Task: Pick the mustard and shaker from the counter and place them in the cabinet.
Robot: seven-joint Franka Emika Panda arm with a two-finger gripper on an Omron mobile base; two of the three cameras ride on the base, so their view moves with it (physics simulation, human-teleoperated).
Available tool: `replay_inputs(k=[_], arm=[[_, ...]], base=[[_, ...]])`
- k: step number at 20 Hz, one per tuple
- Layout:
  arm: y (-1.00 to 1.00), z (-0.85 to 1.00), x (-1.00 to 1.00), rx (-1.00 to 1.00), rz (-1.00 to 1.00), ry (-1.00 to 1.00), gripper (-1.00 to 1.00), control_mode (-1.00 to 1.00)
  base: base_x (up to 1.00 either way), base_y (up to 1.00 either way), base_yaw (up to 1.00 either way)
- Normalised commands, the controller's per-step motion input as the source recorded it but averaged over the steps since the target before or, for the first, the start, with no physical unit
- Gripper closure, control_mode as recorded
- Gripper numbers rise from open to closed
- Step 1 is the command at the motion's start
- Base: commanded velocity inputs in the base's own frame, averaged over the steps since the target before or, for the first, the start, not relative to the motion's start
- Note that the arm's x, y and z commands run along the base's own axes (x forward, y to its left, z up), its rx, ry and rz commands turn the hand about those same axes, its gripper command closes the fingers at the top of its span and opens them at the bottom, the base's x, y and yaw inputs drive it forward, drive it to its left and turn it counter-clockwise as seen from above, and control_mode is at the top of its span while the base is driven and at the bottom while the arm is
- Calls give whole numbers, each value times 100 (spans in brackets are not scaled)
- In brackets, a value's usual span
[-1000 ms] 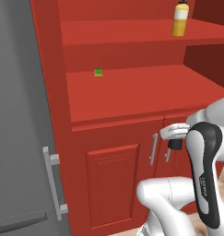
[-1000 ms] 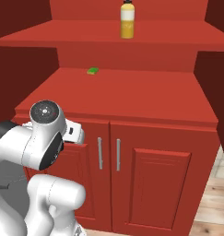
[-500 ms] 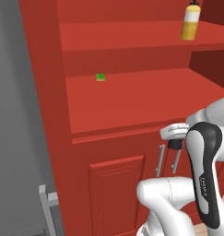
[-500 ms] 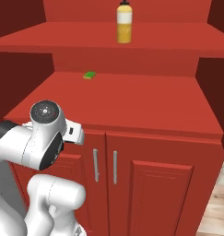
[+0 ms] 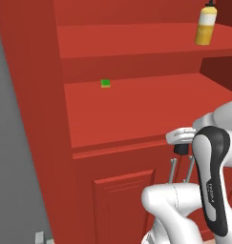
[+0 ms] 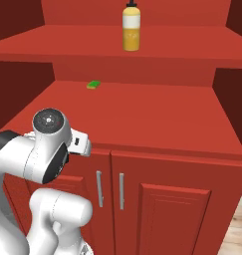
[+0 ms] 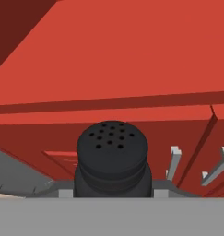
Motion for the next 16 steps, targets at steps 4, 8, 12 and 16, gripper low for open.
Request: replay_inputs(k=[4, 8, 12, 16], arm=[[0, 0, 0, 0, 0, 0, 100, 100], [0, 0, 0, 0, 0, 0, 100, 100], [0, 0, 0, 0, 0, 0, 100, 100], [0, 0, 0, 0, 0, 0, 100, -100]], base=[[30, -11, 0], [17, -1, 0], [6, 0, 0], [0, -1, 0]])
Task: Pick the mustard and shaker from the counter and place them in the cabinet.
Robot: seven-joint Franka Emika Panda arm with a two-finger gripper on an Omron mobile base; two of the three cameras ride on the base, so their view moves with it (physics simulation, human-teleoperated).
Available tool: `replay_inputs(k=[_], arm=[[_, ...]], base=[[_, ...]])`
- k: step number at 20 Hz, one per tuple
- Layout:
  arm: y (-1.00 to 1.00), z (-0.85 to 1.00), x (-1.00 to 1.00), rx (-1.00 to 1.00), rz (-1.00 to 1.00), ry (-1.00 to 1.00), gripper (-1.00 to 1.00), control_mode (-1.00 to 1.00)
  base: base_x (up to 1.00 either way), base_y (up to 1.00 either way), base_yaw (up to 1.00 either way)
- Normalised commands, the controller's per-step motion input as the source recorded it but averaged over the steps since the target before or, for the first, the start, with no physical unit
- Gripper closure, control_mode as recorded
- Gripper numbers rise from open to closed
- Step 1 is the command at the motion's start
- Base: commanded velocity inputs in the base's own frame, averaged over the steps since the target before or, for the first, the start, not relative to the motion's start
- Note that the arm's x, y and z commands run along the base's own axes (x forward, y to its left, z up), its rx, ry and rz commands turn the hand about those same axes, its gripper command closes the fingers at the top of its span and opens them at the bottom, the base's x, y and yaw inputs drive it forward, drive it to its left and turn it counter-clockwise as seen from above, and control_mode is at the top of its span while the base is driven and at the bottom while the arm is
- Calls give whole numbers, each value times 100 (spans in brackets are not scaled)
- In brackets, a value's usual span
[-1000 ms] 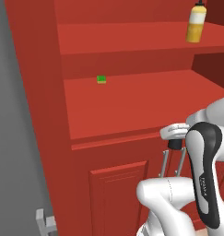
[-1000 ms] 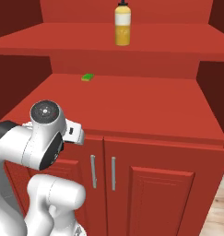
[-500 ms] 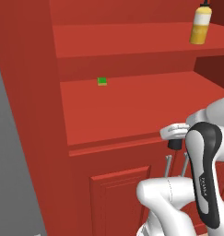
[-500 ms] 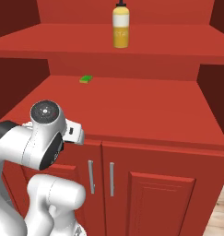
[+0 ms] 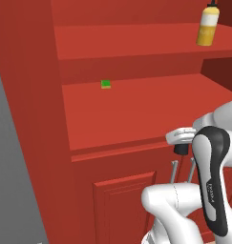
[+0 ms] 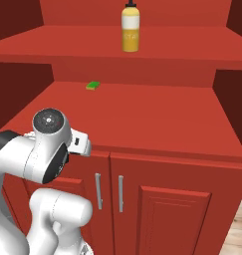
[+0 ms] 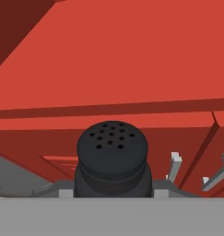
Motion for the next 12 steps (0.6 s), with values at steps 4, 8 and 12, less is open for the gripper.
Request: replay_inputs(k=[4, 8, 12], arm=[[0, 1, -1, 0, 0, 0, 100, -100], [0, 4, -1, 0, 0, -2, 100, -100], [0, 0, 0, 0, 0, -10, 100, -100]], base=[[0, 0, 0], [0, 0, 0], [0, 0, 0]])
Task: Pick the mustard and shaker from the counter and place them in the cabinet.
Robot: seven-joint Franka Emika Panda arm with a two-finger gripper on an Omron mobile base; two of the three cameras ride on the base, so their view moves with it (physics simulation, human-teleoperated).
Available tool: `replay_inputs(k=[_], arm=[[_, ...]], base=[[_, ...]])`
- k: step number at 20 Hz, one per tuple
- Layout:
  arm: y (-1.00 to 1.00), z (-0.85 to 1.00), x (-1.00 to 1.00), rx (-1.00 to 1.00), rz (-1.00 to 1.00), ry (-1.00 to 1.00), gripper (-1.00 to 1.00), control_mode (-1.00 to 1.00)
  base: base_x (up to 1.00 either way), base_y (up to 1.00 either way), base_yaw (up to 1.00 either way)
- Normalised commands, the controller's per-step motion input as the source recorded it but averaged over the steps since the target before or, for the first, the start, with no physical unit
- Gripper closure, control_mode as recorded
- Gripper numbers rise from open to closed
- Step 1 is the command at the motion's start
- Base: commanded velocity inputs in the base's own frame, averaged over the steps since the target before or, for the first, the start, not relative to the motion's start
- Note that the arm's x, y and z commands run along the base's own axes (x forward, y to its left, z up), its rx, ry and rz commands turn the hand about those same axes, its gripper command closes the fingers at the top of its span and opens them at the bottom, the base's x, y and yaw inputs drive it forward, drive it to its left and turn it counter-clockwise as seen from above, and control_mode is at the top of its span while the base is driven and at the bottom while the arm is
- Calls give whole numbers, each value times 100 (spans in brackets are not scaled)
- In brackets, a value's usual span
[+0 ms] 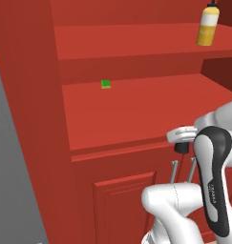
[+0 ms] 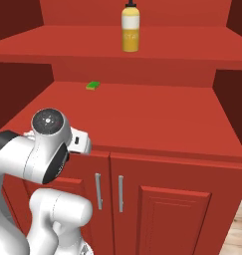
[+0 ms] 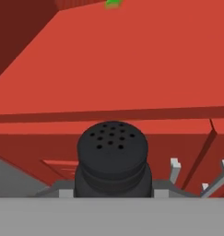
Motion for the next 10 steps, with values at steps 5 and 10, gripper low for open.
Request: replay_inputs(k=[5, 10], arm=[[0, 0, 0, 0, 0, -14, 100, -100], [0, 0, 6, 0, 0, -7, 100, -100]], base=[[0, 0, 0], [0, 0, 0]])
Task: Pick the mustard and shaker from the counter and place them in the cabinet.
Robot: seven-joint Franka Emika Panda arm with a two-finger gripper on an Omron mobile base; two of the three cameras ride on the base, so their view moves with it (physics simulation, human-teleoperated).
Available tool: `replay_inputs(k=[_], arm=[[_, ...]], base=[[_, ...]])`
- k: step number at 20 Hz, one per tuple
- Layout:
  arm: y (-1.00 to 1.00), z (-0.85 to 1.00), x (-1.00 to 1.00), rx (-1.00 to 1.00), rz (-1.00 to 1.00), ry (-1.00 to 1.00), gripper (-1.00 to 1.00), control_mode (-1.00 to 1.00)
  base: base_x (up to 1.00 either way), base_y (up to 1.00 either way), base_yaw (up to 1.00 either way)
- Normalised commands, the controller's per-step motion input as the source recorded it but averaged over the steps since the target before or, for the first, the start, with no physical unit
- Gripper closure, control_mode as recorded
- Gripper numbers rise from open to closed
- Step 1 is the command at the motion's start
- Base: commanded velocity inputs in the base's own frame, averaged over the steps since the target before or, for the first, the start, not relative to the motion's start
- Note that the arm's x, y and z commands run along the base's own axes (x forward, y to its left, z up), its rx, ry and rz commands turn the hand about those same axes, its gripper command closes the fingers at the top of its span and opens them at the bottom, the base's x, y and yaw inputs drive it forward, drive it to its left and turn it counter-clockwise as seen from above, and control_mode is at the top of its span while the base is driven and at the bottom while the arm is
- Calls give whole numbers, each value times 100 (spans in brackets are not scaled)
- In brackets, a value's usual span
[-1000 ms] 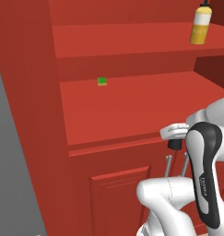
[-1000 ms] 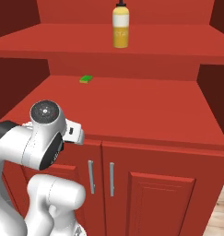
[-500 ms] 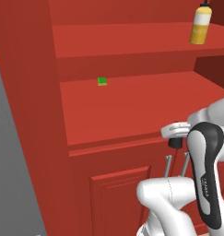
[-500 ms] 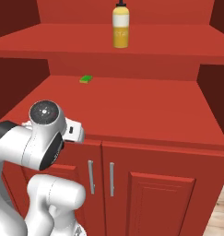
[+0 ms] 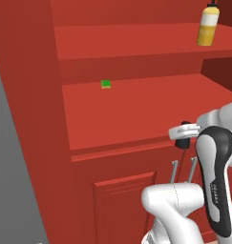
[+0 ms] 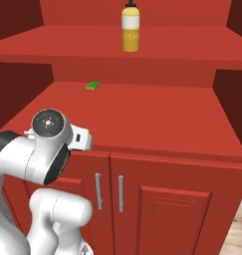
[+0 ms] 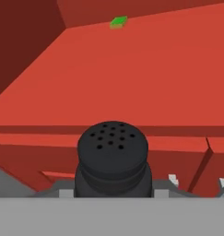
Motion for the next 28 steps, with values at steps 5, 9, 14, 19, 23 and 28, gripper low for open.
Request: replay_inputs(k=[5, 9, 14, 19, 23, 28], arm=[[-1, 0, 24, 0, 0, 0, 100, -100], [-2, 0, 26, 0, 0, 0, 100, -100], [-1, 0, 18, 0, 0, -1, 100, -100], [0, -3, 11, 0, 0, -4, 100, -100], [0, -18, 16, 0, 0, -5, 100, -100], [0, -25, 26, 0, 0, -3, 100, -100]], base=[[0, 0, 0], [0, 0, 0], [0, 0, 0], [0, 0, 0], [0, 0, 0], [0, 0, 0]])
